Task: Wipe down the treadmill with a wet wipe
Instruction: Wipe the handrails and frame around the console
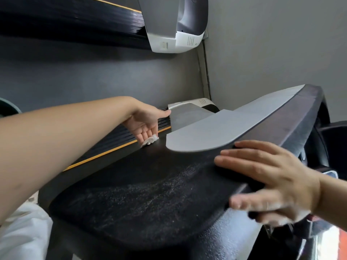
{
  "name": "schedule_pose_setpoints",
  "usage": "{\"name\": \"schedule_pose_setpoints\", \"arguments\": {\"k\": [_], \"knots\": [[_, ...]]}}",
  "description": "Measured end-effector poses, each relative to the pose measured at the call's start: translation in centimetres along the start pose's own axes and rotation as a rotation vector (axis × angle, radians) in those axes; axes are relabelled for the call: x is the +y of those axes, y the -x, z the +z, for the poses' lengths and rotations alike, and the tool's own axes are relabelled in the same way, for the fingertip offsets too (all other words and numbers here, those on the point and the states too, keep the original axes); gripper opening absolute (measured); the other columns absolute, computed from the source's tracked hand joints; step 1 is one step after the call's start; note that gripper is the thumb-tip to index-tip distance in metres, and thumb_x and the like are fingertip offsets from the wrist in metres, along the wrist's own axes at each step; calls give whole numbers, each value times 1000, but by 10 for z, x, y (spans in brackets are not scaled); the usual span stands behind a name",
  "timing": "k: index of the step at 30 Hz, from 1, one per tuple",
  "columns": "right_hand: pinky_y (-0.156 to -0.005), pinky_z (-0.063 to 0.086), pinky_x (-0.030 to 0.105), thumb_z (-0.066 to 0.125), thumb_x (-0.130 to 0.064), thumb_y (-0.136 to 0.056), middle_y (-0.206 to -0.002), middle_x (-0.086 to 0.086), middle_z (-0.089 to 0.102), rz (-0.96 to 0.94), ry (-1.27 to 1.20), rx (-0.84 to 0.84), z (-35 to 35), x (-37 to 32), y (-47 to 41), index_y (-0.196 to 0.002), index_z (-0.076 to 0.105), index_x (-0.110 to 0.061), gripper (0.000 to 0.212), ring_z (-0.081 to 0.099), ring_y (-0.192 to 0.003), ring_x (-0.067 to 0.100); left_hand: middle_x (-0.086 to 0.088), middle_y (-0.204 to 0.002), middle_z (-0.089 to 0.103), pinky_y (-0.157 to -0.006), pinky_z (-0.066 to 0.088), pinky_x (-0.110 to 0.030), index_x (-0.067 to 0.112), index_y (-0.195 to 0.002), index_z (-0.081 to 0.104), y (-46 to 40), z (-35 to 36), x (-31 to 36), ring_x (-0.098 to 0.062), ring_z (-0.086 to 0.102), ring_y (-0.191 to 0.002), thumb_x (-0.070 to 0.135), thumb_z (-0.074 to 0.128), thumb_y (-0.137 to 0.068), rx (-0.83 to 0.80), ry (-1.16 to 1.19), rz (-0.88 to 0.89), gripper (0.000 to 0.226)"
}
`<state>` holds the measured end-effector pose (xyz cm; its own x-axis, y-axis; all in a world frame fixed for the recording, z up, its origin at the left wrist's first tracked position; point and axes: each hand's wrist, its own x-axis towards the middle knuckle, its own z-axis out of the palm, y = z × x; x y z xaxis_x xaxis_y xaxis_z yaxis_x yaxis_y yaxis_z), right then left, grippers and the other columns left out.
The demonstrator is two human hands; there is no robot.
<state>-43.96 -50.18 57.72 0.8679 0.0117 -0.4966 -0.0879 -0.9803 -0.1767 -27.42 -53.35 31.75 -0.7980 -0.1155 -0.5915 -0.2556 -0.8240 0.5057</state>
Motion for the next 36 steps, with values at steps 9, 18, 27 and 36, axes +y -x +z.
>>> {"name": "schedule_pose_setpoints", "arguments": {"k": [9,18,27,36], "knots": [[-91,44,43,8,-48,-98,-125,16,57,441,-133,-77,2,62,49,-131,45,-9,63,55,-109,32,-20,-99,62,-75,48,-31,-15,-126,46,-19,11,23,-24,58,-82,69,9,-91,112,121,110,99],[-86,48,44,9,-50,-97,-122,18,61,387,-156,-60,5,66,48,-129,47,-10,64,59,-102,35,-24,-119,60,-94,48,-36,-12,-126,49,-30,13,48,-31,62,-102,70,16,-90,63,-72,87,96],[-87,47,41,10,-50,-97,-120,18,62,371,-158,-37,5,68,50,-129,48,-10,64,58,-103,34,-19,-88,59,-67,49,-30,-15,-131,39,-38,32,73,-20,58,-65,66,22,-92,150,-95,168,92],[-85,47,40,11,-49,-97,-118,19,63,363,-142,-10,7,68,50,-127,53,-8,66,61,-98,37,-12,-121,51,-97,43,-31,-2,-133,43,-66,49,90,-24,56,-104,64,24,-94,299,-20,287,79]]}}
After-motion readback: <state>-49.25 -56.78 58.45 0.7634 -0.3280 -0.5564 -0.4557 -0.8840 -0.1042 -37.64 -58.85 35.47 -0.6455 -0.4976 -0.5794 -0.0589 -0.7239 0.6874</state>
